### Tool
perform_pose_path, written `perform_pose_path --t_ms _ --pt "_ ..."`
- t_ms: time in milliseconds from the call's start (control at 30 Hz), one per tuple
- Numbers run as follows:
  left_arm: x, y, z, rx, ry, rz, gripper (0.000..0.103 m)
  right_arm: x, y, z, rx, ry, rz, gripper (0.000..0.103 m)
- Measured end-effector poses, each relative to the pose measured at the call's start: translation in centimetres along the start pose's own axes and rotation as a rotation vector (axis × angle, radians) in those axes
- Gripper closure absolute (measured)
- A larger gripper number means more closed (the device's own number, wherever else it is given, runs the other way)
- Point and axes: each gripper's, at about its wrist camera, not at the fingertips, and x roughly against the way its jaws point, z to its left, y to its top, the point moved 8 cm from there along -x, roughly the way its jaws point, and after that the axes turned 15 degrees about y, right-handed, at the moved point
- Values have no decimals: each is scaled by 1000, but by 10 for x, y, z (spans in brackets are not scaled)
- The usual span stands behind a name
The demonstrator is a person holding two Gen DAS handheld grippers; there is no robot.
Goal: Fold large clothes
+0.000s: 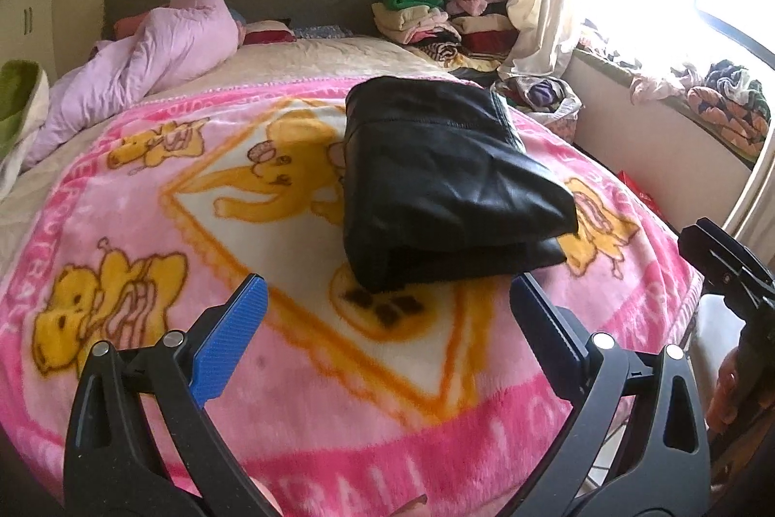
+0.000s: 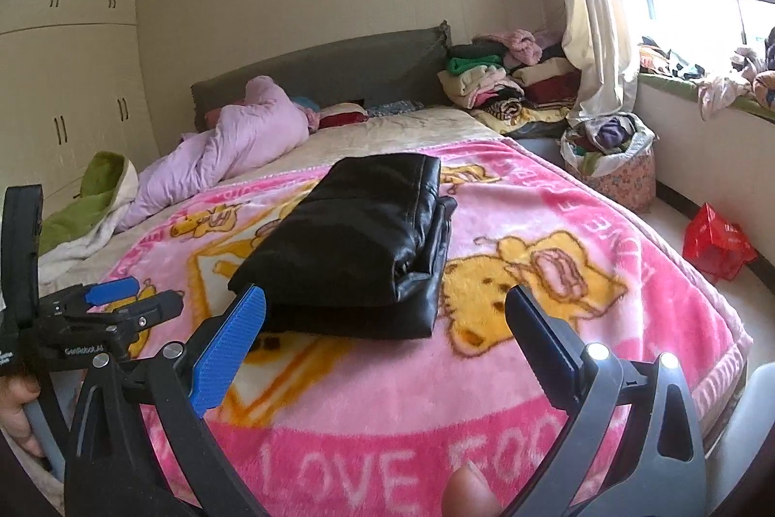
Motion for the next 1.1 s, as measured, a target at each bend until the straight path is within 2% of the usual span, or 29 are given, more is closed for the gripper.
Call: perform_pose_path --t_ms 167,333,567,1100 --pt "-6 -16 5 25 -12 32 9 2 -17 5 -16 18 16 4" --pt "-14 -30 8 43 -1 58 9 2 -33 8 1 -23 25 4" --pt "-19 -43 1 -7 17 65 9 -16 -61 1 -30 -51 110 4" --pt "-23 -46 4 -3 45 79 9 -17 -62 -4 -37 -51 114 4"
